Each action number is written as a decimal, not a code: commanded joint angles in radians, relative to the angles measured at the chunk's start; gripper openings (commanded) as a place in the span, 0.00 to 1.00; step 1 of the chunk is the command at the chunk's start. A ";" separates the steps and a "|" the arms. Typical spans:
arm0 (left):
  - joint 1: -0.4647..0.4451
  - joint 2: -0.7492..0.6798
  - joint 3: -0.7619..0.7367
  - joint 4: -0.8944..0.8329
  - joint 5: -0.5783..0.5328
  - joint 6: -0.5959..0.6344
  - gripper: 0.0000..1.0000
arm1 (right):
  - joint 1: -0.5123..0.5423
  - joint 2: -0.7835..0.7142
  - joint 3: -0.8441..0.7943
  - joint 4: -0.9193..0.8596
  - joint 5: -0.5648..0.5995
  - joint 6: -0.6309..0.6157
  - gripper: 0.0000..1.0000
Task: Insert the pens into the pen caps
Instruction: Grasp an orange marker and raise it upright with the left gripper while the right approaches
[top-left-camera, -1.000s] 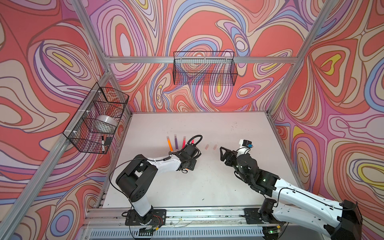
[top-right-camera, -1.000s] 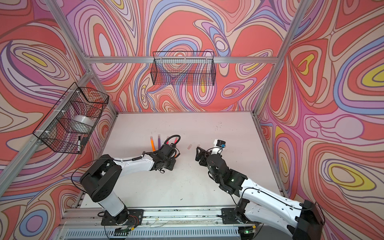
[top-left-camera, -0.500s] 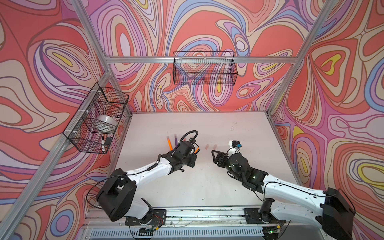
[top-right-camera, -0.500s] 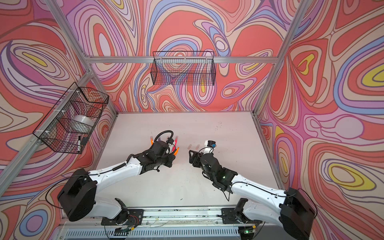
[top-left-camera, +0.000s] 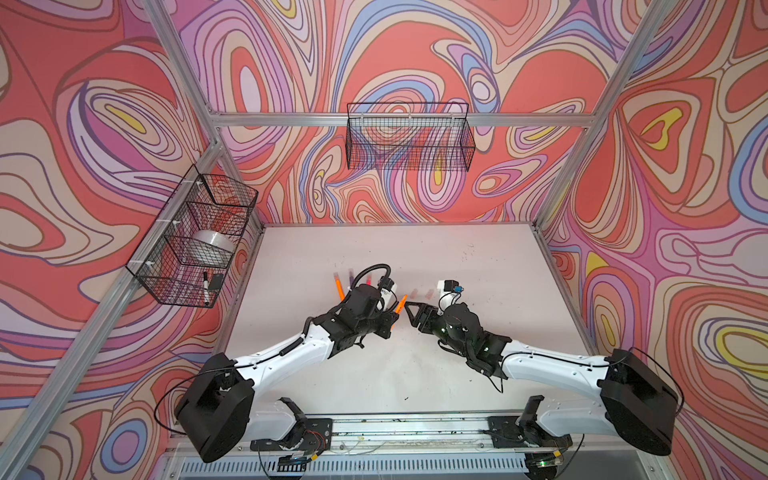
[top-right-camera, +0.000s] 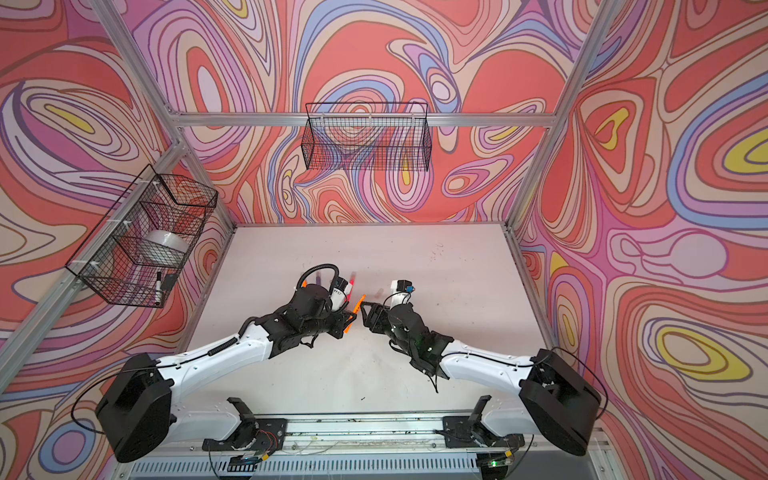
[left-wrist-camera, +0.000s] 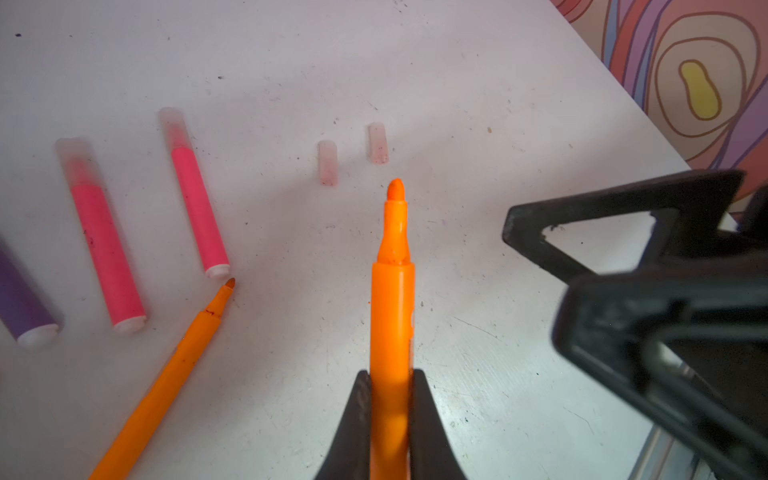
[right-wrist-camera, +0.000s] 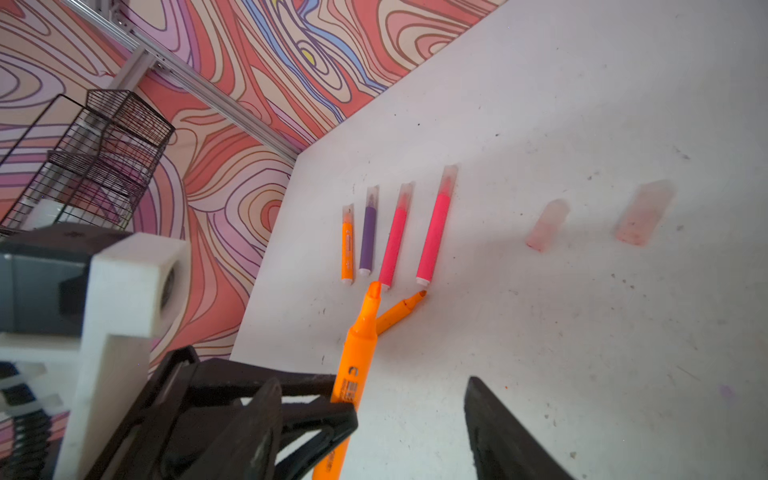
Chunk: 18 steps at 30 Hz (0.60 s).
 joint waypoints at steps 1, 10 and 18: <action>-0.021 -0.040 -0.012 0.043 0.023 0.006 0.00 | 0.005 0.032 0.019 0.053 -0.013 0.040 0.66; -0.057 -0.068 -0.011 0.036 0.020 0.008 0.00 | 0.005 0.119 0.060 0.094 -0.074 0.076 0.48; -0.062 -0.054 -0.012 0.035 0.016 0.009 0.00 | 0.005 0.123 0.077 0.081 -0.079 0.076 0.20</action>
